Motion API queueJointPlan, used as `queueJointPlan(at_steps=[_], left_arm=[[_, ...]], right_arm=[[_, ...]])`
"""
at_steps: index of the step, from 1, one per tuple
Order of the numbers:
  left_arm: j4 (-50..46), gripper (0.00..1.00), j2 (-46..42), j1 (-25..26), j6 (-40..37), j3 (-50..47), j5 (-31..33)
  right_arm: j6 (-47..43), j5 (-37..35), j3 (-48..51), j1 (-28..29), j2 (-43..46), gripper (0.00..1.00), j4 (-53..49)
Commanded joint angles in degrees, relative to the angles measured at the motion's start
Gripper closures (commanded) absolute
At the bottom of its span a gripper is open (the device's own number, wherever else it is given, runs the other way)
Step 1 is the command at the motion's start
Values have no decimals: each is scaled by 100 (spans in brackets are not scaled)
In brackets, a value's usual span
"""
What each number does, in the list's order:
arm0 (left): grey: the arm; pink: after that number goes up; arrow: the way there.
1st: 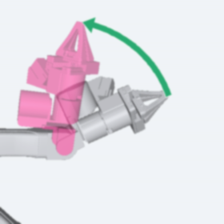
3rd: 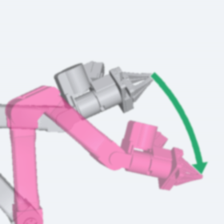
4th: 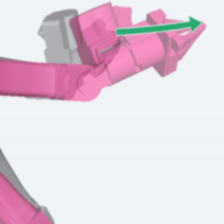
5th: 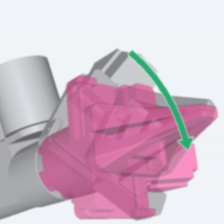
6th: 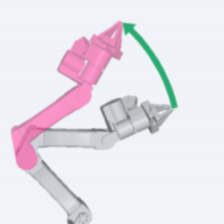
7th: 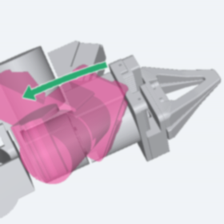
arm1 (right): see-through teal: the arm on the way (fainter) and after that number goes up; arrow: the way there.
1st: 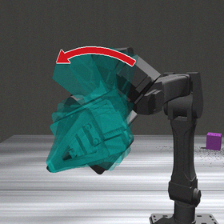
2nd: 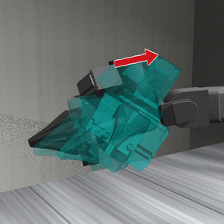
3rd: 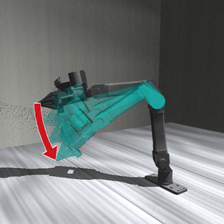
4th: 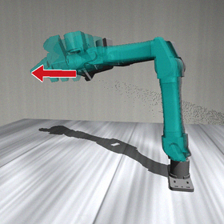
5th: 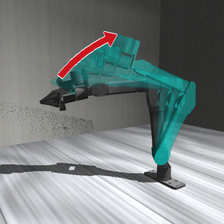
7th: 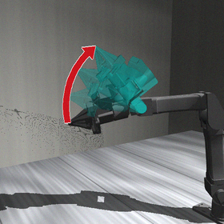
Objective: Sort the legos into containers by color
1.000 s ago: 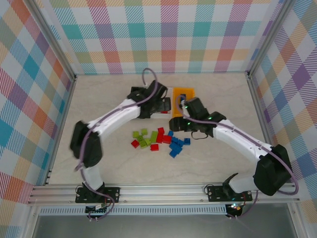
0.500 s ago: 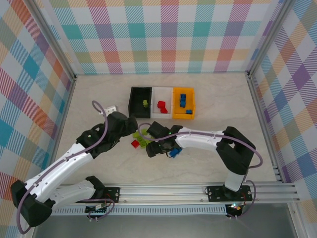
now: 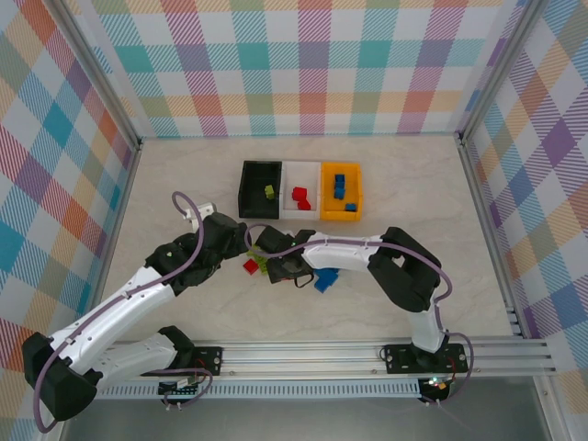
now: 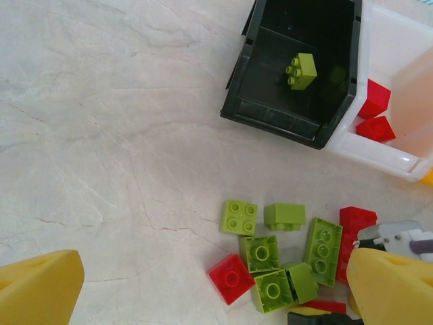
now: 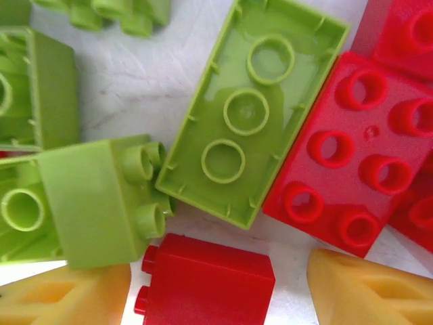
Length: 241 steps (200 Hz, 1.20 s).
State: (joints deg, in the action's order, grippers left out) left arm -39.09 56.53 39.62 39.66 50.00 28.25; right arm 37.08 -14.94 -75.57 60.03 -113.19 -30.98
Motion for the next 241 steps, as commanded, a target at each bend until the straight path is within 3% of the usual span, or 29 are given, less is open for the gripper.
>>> queueJointPlan(at_steps=[1,57,121,155,200,241], left_arm=[[15,0,54,-6,57,-76,40],[64,0,160,-29,59,-71,24],[-55,0,-60,-37,104,-126,114],[-64,0,-359,-36,195,-243,130],[-205,0,-522,-42,299,-353,3],[-292,0,-603,-42,365,-505,-346]], right_arm=[[-53,-148,-149,166,-211,35,-409],[-253,-97,-68,226,-132,50,-269],[-437,-362,187,126,931,54,3],[-764,-287,-37,-382,1413,54,20],[-1128,219,-1514,-1547,429,53,-52],[-1138,133,-3175,-2083,-827,52,-599]])
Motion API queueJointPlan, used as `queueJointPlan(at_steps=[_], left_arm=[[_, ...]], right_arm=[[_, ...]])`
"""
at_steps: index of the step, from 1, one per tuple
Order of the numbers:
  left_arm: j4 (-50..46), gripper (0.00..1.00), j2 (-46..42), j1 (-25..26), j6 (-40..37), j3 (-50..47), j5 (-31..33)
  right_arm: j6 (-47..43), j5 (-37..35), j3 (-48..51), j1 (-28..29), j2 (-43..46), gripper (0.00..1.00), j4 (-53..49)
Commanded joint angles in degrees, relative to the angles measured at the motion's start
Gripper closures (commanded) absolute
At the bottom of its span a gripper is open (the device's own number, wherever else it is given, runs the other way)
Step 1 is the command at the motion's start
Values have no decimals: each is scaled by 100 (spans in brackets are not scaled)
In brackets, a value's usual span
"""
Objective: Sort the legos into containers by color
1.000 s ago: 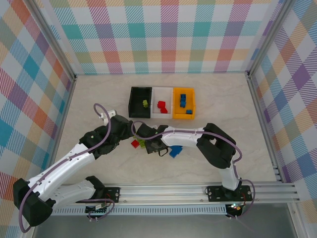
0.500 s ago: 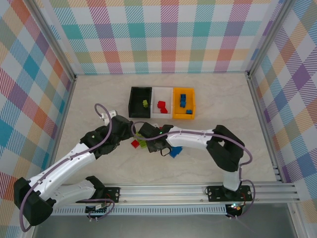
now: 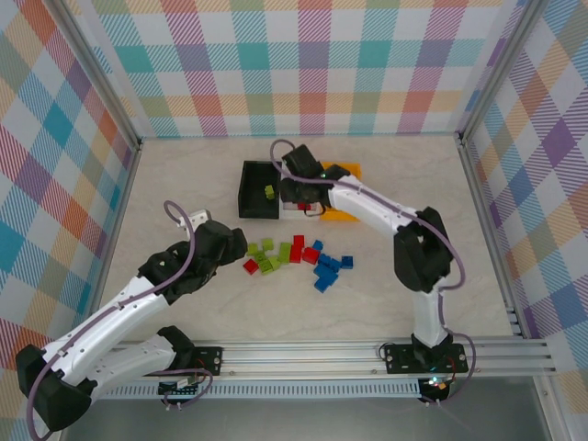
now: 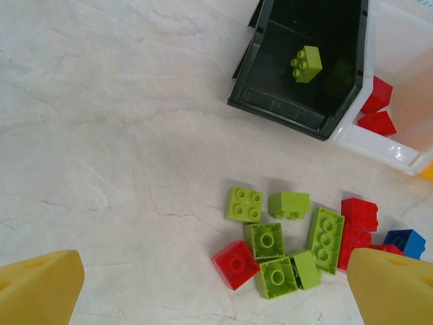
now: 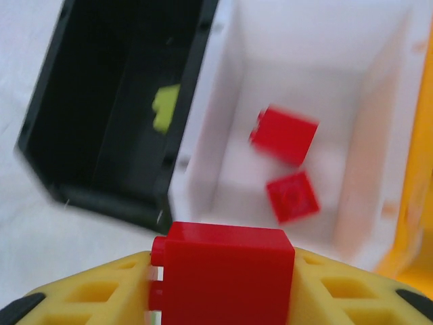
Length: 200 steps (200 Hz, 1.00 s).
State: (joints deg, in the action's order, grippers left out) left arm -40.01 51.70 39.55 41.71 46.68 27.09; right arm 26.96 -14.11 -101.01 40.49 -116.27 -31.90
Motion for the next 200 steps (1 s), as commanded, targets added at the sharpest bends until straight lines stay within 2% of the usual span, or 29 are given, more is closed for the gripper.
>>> queueJointPlan(at_steps=[1,21,44,54,78,104,135,154,184,200], left_arm=[[-200,0,-118,-40,165,-179,-239],[-97,0,-78,-37,166,-289,-506],[33,0,122,-37,120,-369,-858],[69,0,250,-40,105,-376,-1002],[192,0,517,-44,109,-425,-1279],[406,0,794,-57,132,-509,-1521],[795,24,1481,-163,184,-546,-1931],[951,32,1943,-280,211,-528,-2053],[1264,33,2508,-370,96,-514,-2237],[1141,36,2692,-369,91,-414,-2201]], right_arm=[[-123,45,-653,-142,-537,52,-513],[-64,5,-1071,-283,-864,49,-664],[-126,206,-1478,-360,-1120,34,-740],[-206,265,-1469,-366,-1026,30,-622],[-332,286,-1135,-351,-487,28,-398],[-303,472,29,-315,473,29,158],[-127,643,1312,-270,1315,30,577],[-27,659,1906,-264,1689,30,774],[62,559,2399,-269,1965,30,872],[81,503,2510,-271,2013,30,860]])
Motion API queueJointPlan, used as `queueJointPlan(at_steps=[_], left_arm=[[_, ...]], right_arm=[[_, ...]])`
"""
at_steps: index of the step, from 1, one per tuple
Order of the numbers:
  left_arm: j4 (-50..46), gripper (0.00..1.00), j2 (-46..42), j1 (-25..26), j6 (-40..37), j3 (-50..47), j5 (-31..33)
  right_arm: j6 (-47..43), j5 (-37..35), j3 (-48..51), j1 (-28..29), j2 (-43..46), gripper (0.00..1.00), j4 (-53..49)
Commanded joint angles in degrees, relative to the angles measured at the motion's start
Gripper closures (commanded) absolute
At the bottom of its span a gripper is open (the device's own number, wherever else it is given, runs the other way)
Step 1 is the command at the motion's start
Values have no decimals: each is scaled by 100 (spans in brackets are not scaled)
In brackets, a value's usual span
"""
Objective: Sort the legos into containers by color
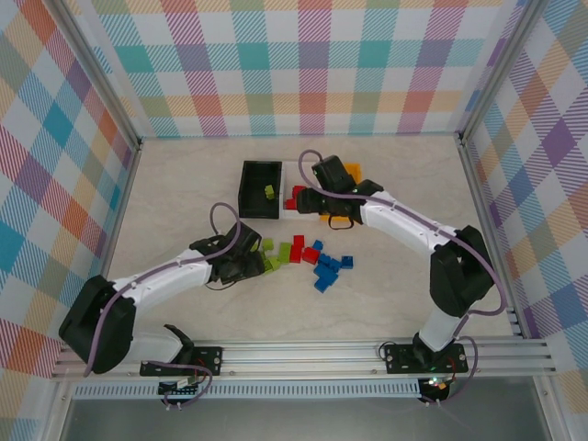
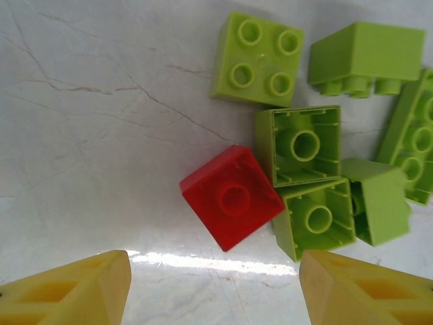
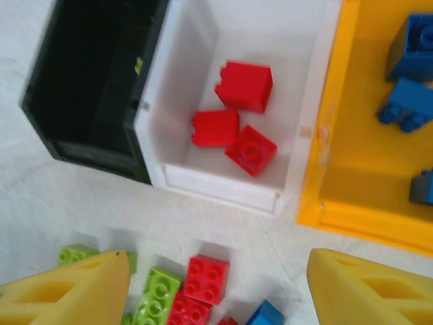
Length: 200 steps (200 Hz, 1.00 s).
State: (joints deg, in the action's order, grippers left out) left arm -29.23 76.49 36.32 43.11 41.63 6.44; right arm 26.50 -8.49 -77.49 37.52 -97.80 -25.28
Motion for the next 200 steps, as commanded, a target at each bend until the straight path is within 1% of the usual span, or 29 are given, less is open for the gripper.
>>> queueJointPlan(at_steps=[1,36,49,78,108,127,138,157,169,184,194,200], left_arm=[[52,36,224,-46,-44,96,-130],[-523,33,210,-46,31,166,302],[-596,31,246,-72,3,170,339],[-546,21,683,-116,-212,357,343],[-564,17,1126,-155,-420,728,480],[-594,18,1354,-187,-540,987,613],[-574,20,1451,-208,-601,1106,685],[-619,31,1596,-222,-705,1259,701],[-614,34,1621,-221,-716,1269,695],[-556,42,1653,-221,-738,1233,590],[-525,42,1683,-221,-734,1192,479],[-531,40,1715,-213,-727,1180,408]], right_arm=[[127,-62,161,27,170,30,203],[157,-134,235,6,213,30,230],[154,-135,235,1,226,30,256],[154,-161,190,-8,243,30,247],[145,-178,199,-30,335,30,235],[136,-206,251,-51,409,30,251],[127,-213,281,-60,445,30,260],[127,-232,344,-77,496,30,265],[134,-223,371,-93,516,30,266],[136,-221,406,-104,550,30,299],[153,-214,419,-111,552,30,294],[154,-210,419,-112,548,30,297]])
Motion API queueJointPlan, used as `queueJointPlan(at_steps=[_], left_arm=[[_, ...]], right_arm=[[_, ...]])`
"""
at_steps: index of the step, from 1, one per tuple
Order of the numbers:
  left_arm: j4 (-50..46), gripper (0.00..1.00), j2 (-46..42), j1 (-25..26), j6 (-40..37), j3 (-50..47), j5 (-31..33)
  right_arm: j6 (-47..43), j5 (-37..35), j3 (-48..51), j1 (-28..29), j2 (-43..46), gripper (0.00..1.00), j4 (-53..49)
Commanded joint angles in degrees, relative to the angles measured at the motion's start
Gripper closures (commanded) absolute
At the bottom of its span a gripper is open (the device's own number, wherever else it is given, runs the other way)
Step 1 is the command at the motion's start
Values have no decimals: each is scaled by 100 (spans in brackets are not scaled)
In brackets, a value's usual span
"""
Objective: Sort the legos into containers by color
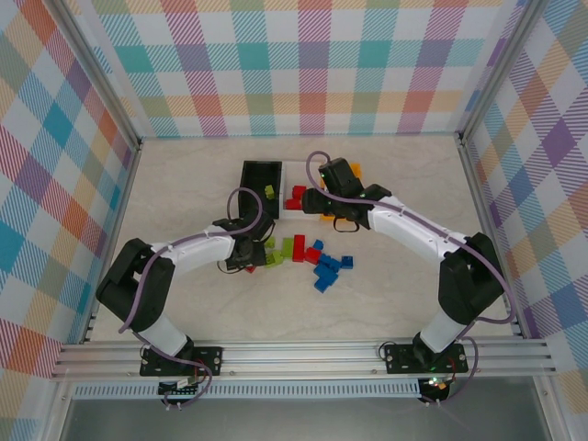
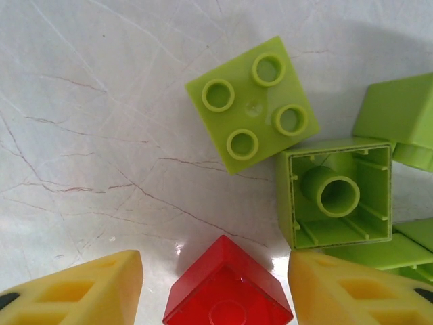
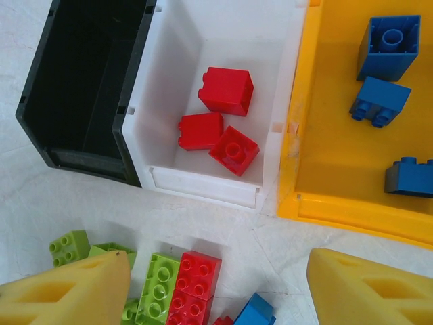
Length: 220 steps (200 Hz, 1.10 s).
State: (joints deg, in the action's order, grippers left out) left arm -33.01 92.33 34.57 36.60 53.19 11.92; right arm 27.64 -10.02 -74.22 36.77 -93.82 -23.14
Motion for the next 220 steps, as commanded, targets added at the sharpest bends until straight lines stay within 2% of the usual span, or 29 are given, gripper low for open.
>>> queueJointPlan(at_steps=[1,16,51,81,131,179,220], left_arm=[[-152,40,133,-33,-75,25,-148],[-220,34,149,27,-81,-23,-163],[-211,38,6,126,-63,-270,-226],[-82,50,21,188,-47,-389,-342],[-160,60,-198,208,-5,-369,-145],[-444,64,-587,352,-51,365,-143],[-461,65,48,381,-190,1731,-169]], right_arm=[[40,-55,91,-38,148,30,95],[40,-61,95,-48,153,30,86],[47,-61,106,-56,154,30,106],[75,-86,133,-66,165,30,113],[84,-114,144,-65,202,31,85],[177,-272,430,-218,498,30,126],[351,-290,972,-558,1077,30,180]])
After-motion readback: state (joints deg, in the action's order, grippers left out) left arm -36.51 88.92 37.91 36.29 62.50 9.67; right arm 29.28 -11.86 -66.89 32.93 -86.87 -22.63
